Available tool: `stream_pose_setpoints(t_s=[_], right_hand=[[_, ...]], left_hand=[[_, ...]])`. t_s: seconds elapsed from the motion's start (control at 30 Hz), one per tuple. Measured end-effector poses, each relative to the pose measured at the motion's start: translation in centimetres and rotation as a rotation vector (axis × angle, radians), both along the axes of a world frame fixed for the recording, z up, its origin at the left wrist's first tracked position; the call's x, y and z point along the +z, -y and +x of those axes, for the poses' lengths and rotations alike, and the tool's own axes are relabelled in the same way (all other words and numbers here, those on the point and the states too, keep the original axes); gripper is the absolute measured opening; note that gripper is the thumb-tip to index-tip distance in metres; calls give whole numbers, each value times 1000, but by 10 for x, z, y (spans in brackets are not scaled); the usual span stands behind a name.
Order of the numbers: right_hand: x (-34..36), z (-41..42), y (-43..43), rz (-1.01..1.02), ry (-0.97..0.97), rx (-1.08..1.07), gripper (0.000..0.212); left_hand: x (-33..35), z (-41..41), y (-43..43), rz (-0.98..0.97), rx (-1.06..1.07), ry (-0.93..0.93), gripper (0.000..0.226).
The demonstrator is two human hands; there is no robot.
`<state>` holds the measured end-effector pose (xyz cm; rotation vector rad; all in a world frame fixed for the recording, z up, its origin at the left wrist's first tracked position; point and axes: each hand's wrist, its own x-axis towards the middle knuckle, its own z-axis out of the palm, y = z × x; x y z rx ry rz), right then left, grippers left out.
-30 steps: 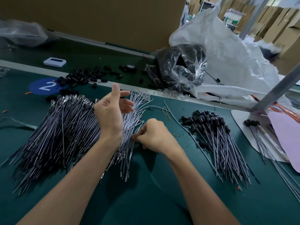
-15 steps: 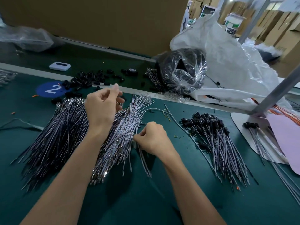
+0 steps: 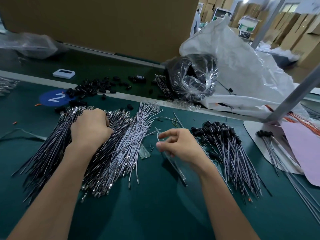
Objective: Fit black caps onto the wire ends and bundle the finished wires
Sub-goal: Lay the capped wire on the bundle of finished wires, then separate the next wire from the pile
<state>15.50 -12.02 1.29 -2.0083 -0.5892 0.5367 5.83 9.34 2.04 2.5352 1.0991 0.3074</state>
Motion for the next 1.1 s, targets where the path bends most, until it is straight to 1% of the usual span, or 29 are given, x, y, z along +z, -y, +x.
stream_pose_setpoints(t_s=[0.07,0.13,0.2,0.27,0.3,0.37,0.43,0.47,0.5,0.57,0.63,0.67,0.73,0.8,0.83,0.93,1.03,1.1], right_hand=[[0,-2,2,-26,0,39,11],[-2,-6,0,-77,55,22,12],[-4,-9,-3,-221,239,-31,15],[-4,-12,-5,-448,473,-67,24],[-4,-14,-5,-533,543,-69,27],[-3,-18,-5,-588,602,-32,25],[-4,-21,-6,-589,660,20,20],[-5,-23,-6,-577,681,35,19],[-5,-25,-7,-567,698,45,18],[-5,-26,-8,-558,727,60,18],[-5,-24,-8,-549,729,48,19],[-4,-21,-7,-544,722,35,19],[-1,-14,-7,-528,680,23,15],[0,-9,-6,-484,636,7,10],[0,-6,-5,-478,644,1,11],[-6,-2,0,-476,770,18,11],[-11,-6,0,-428,729,17,23],[-14,-10,-4,-422,740,30,15]], left_hand=[[0,1,1,-44,-18,19,9],[0,2,1,-58,-20,42,11],[-1,2,0,-52,-14,79,12],[-1,2,-2,-31,-7,125,15],[0,2,-2,-22,-11,155,15],[5,1,-3,-26,-34,225,15],[15,3,-1,-90,-58,310,13],[21,4,1,-161,-72,367,11],[26,5,3,-266,-91,433,11],[34,10,12,-544,-154,565,14],[37,19,24,-775,-243,634,12],[36,23,31,-844,-282,648,11],[30,32,44,-919,-321,668,10],[21,38,52,-972,-312,718,11],[17,41,55,-998,-296,754,11],[8,45,56,-1015,-245,842,12],[3,46,57,-1016,-239,857,11],[0,47,59,-1032,-259,840,9]])
